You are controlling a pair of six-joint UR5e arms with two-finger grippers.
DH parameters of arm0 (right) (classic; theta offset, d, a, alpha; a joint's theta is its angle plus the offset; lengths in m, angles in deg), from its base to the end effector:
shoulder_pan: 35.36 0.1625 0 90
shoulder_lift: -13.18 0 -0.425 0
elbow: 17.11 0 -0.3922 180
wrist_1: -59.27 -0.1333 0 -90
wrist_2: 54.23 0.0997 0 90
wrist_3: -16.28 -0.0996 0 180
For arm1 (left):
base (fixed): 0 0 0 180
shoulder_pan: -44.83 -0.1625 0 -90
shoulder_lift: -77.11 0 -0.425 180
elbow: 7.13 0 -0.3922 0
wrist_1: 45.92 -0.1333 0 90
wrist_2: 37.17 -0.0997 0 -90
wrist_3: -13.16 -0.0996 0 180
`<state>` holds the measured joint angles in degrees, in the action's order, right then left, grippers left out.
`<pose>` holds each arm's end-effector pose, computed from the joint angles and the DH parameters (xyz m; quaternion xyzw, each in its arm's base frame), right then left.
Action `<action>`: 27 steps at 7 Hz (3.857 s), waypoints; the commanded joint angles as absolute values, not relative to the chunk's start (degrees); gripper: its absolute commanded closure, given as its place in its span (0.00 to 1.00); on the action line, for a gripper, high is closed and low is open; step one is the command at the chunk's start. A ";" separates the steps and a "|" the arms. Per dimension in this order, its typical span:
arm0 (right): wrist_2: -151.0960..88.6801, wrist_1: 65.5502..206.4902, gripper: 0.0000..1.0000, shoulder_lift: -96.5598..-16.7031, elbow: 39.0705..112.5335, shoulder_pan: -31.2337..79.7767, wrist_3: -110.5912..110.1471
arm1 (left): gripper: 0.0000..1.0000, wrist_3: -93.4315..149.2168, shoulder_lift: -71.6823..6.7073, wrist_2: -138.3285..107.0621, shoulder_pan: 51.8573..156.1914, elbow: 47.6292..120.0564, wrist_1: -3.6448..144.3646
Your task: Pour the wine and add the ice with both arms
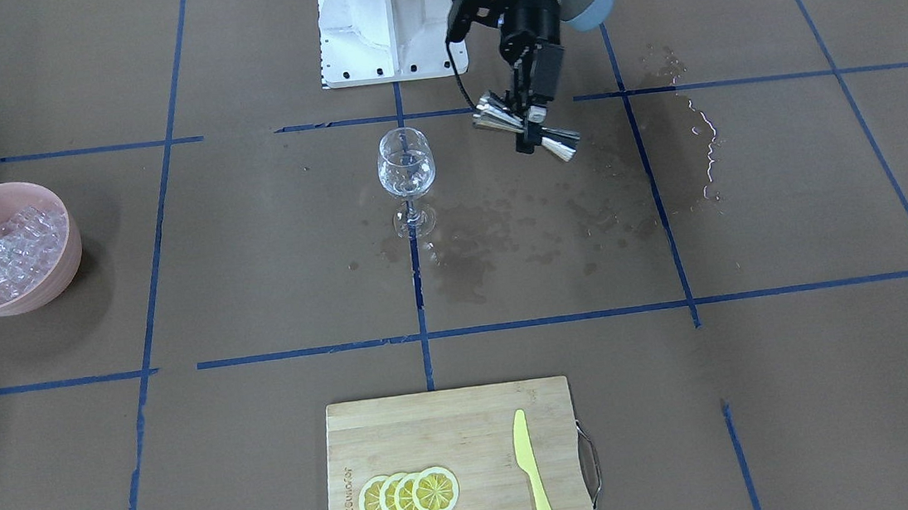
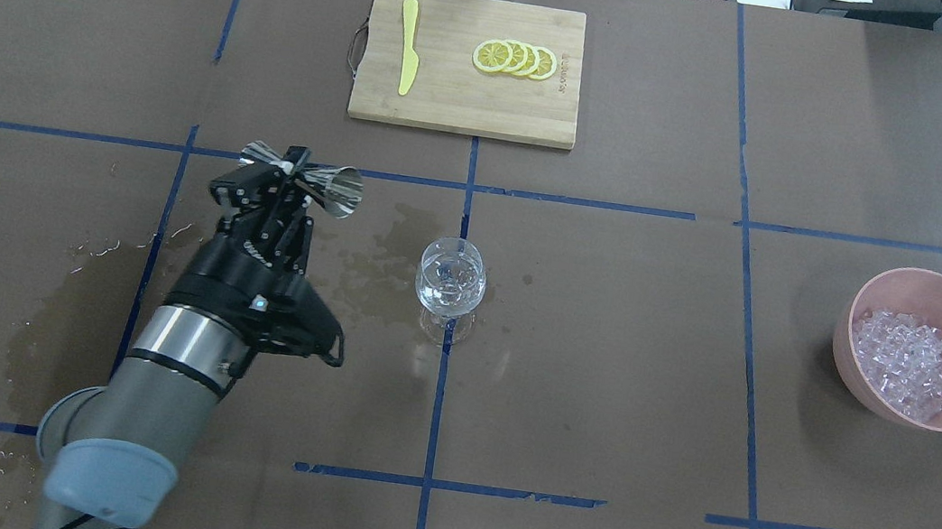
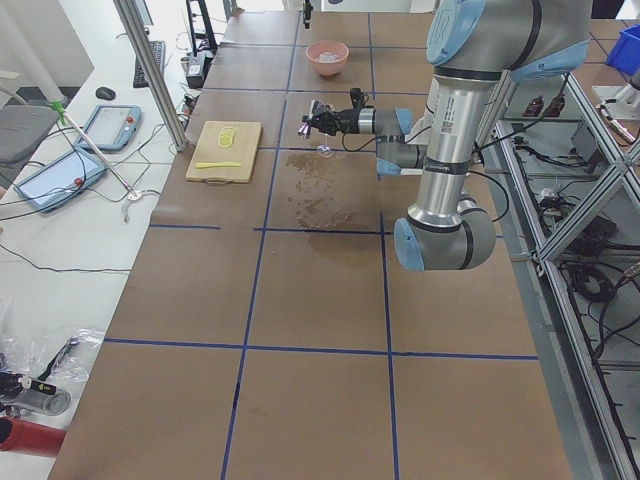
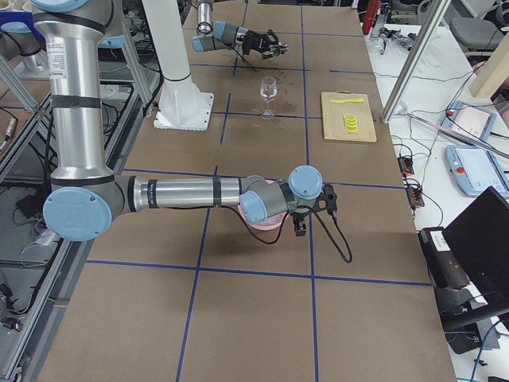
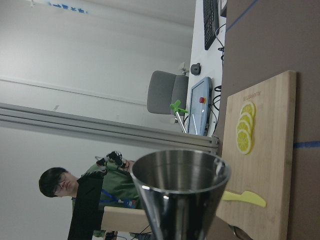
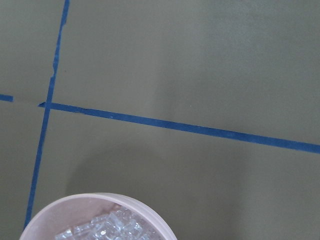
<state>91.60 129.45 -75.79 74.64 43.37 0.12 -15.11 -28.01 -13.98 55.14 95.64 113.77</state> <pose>-0.0503 -0.5130 0.5817 0.0594 -0.4870 -0.0547 0.8696 0.4352 -0.3077 0.2853 0.7232 -0.0544 0.2013 0.6584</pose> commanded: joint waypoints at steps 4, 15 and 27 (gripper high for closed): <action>91.23 129.41 0.00 -76.21 78.87 42.60 -1.30 | 1.00 -4.33 -6.94 -18.89 54.76 79.89 162.99; 90.88 129.41 0.00 -77.00 78.34 42.51 -1.30 | 1.00 36.28 -1.29 -10.19 53.79 77.70 167.92; 90.70 129.50 0.00 -77.61 78.43 42.51 -1.30 | 0.91 56.58 -0.76 -0.16 50.19 73.73 155.35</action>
<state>90.70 129.50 -77.61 78.43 42.51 -1.30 56.54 -0.76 -0.08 50.25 73.78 155.25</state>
